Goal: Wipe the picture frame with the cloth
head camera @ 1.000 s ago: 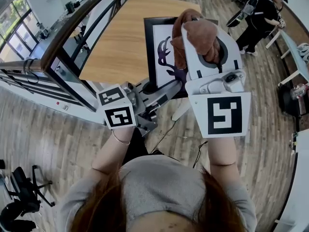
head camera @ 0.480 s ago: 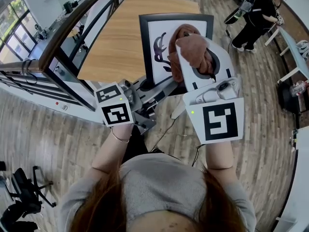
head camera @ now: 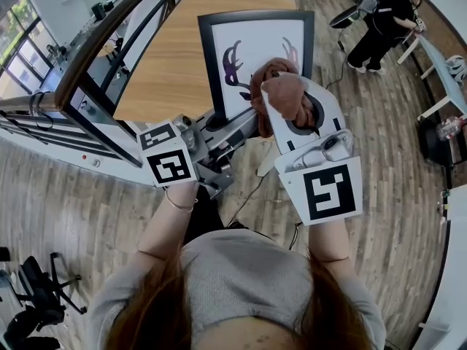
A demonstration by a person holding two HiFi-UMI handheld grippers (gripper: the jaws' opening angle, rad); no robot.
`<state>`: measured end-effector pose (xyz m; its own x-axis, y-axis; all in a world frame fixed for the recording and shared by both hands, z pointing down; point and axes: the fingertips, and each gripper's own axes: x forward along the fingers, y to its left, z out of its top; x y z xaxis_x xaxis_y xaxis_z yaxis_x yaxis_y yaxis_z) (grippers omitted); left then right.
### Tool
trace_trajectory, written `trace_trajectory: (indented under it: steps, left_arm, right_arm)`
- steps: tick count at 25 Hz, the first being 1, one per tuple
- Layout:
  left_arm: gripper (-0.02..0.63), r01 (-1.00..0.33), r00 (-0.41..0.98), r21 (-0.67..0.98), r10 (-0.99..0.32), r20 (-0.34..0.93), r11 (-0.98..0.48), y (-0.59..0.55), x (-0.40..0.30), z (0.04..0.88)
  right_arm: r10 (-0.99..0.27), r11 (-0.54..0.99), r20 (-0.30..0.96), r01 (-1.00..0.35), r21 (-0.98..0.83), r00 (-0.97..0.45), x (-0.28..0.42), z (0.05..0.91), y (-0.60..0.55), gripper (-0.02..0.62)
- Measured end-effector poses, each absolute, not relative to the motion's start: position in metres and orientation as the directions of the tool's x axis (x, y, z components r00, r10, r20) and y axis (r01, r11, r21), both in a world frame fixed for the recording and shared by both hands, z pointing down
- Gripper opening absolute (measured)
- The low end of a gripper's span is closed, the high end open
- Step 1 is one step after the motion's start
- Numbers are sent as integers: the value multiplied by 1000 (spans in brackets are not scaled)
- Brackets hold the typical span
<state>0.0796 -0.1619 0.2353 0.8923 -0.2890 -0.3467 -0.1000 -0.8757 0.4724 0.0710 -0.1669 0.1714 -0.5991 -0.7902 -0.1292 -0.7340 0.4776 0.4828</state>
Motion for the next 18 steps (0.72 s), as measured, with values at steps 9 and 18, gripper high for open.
trace_trajectory:
  steps: [9, 18]
  left_arm:
    - [18, -86, 888, 487, -288, -358, -869, -163, 80, 236]
    - [18, -82, 881, 489, -292, -371, -869, -163, 79, 234]
  right_arm:
    - [-790, 498, -115, -741, 450, -602, 74, 181, -162, 46]
    - [-793, 523, -90, -750, 405, -602, 82, 193, -154, 46]
